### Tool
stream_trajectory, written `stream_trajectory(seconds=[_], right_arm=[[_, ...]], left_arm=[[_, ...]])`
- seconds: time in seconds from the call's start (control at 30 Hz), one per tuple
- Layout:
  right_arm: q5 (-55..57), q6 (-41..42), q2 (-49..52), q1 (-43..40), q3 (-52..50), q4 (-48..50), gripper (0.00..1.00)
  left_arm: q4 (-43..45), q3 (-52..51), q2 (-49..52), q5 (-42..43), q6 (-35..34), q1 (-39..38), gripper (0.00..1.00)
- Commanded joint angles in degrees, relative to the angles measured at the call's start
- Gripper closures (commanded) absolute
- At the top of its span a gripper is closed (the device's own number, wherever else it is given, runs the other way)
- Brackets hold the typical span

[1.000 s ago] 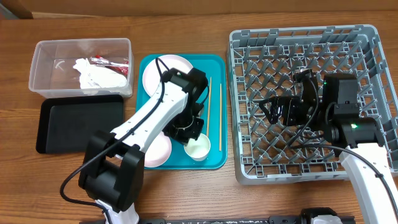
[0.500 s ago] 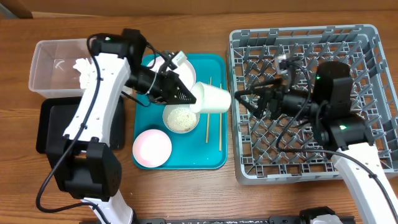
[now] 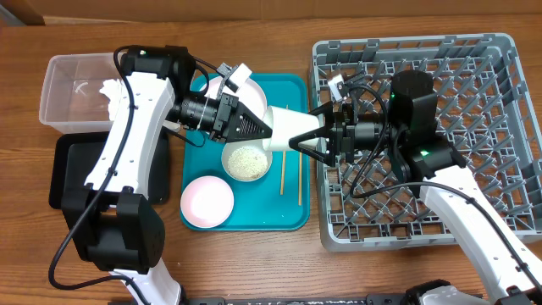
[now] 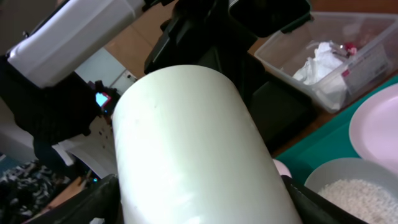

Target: Sort waste into correct bins and load items into the dishwasher

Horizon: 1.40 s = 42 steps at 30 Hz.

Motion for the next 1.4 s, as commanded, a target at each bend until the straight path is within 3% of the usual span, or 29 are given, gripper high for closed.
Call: stream_trajectory(seconds=[0.0,0.27,0.5,0.53,0.6,0.67,0.7,0.77,0.9,1.0,1.2,1.37], right_arm=[[-1.8,0.0,-0.1,0.6,1.1,1.1,0.25],[-1.8,2.1,-0.1,0.6,1.1,5.3,0.41],[-1.5,6.0,-0.2,-3.8,1.1,5.8,0.47],[-0.3,6.2,-0.3,-5.7,1.1,3.3,0.47],[4.3,5.9,-1.1,-8.4,1.1,-3.9,0.47],[10.0,5.2,-2.3,-9.3,1.1,-10.4,0.47],[18.4,4.2,-4.8,-9.3,1.2,-18.7,0.47],[25.3,4.2,-7.3,-8.9,1.4,-25.0,0.47],[42.7,5.2,-14.4,-6.6,4.3,-46.2,0.48],[53.3,10.7,-17.0,-0.3,6.1,-58.1,0.48],[68.2,24.3,-13.7,14.0,6.1,-72.0,0.48],[71.2,27.1,-8.5,16.7,6.1,-75.9,0.48]], left_arm=[[0.0,1.0,0.0,1.5,1.7,0.2,0.96],[0.0,1.0,0.0,1.3,1.7,0.2,0.93],[0.3,1.0,0.0,-0.8,1.7,1.0,0.56],[0.8,1.0,0.0,-1.5,1.6,2.0,0.49],[2.1,1.0,0.0,-2.8,0.8,3.9,0.45],[3.6,1.0,0.0,-4.6,0.6,5.6,0.45],[6.4,1.0,0.0,-7.1,0.0,7.5,0.47],[9.7,1.0,0.0,-9.9,-3.7,8.6,0.47],[18.7,1.0,0.0,-24.1,-15.9,8.9,0.47],[20.9,1.0,0.0,-34.6,-21.0,8.6,0.48],[22.1,1.0,0.0,-42.6,-22.8,8.1,0.49],[22.5,1.0,0.0,-44.4,-22.8,6.9,0.51]])
